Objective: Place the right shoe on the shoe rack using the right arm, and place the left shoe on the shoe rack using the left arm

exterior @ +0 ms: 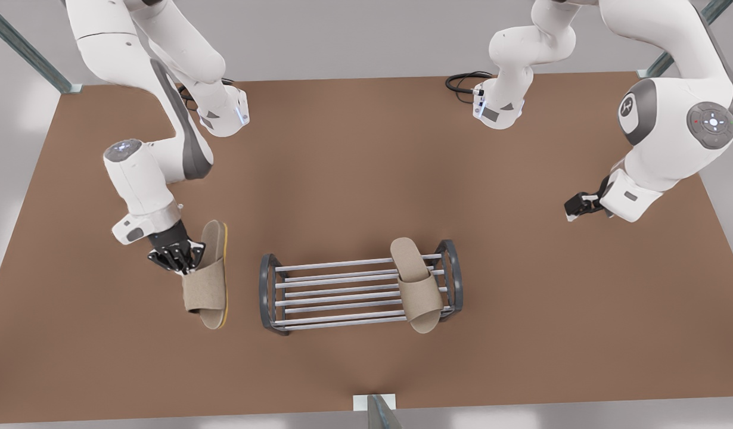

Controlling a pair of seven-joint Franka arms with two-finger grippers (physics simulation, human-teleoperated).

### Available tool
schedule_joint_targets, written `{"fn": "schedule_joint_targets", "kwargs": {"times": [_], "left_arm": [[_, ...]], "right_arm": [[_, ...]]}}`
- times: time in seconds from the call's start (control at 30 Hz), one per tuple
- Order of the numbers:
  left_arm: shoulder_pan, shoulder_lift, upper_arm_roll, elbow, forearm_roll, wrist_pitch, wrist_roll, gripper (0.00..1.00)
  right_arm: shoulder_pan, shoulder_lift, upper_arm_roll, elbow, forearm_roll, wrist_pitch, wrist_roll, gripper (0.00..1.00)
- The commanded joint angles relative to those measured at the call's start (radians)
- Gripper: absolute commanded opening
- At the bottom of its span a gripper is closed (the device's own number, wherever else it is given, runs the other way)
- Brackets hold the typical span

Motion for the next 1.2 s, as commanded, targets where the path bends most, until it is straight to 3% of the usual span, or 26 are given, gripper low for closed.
{"fn": "schedule_joint_targets", "kwargs": {"times": [0.0, 0.1, 0.13, 0.17, 0.2, 0.23, 0.33, 0.37, 0.4, 0.63, 0.9, 0.97, 1.03, 1.17], "left_arm": [[0.007, -0.002, -0.001, 0.000, 0.000, 0.003, 0.118, 1.00], [0.005, -0.003, -0.004, 0.000, 0.007, 0.002, 0.118, 1.00], [0.005, -0.002, -0.003, 0.000, 0.007, 0.003, 0.118, 1.00], [0.005, -0.002, -0.003, 0.000, 0.007, 0.003, 0.118, 1.00], [0.004, -0.002, -0.003, -0.002, 0.007, 0.003, 0.118, 1.00], [0.004, 0.000, -0.003, -0.002, 0.009, 0.003, 0.118, 1.00], [0.005, -0.003, -0.004, 0.000, 0.009, -0.001, 0.121, 1.00], [0.005, 0.000, -0.004, 0.000, 0.010, 0.002, 0.121, 1.00], [0.005, 0.000, -0.004, -0.002, 0.010, 0.002, 0.121, 1.00], [0.005, 0.003, -0.004, 0.000, 0.015, 0.006, 0.120, 1.00], [0.004, 0.009, -0.004, -0.003, 0.030, 0.006, 0.120, 1.00], [0.004, 0.009, -0.004, -0.003, 0.032, 0.006, 0.120, 1.00], [0.004, 0.009, -0.004, -0.003, 0.032, 0.006, 0.120, 1.00], [0.004, 0.010, -0.004, -0.005, 0.032, 0.006, 0.120, 1.00]], "right_arm": [[0.023, 0.009, 0.037, 0.117, 0.003, -0.522, 0.449, 0.21], [0.172, 0.131, 0.024, 0.545, -0.098, -0.974, 0.539, 0.21], [0.357, 0.312, -0.013, 0.868, -0.183, -1.208, 0.669, 0.21], [0.648, 0.415, -0.199, 1.092, -0.221, -1.301, 0.772, 0.21], [0.932, 0.428, -0.483, 1.168, -0.189, -1.309, 0.800, 0.21], [0.981, 0.449, -0.526, 1.171, -0.166, -1.288, 0.835, 0.21], [1.028, 0.521, -0.536, 1.179, -0.168, -1.200, 0.898, 0.21], [1.089, 0.541, -0.610, 1.179, -0.168, -1.151, 0.926, 0.21], [1.102, 0.556, -0.619, 1.179, -0.168, -1.116, 0.940, 0.21], [1.109, 0.606, -0.668, 1.177, -0.168, -0.886, 0.960, 0.21], [1.108, 0.638, -0.677, 1.160, -0.169, -0.872, 0.961, 0.21], [1.109, 0.633, -0.674, 1.107, -0.172, -0.848, 0.946, 0.21], [1.113, 0.561, -0.674, 0.897, -0.175, -0.671, 0.958, 0.21], [1.114, 0.570, -0.673, 0.878, -0.192, -0.662, 0.963, 0.21]]}}
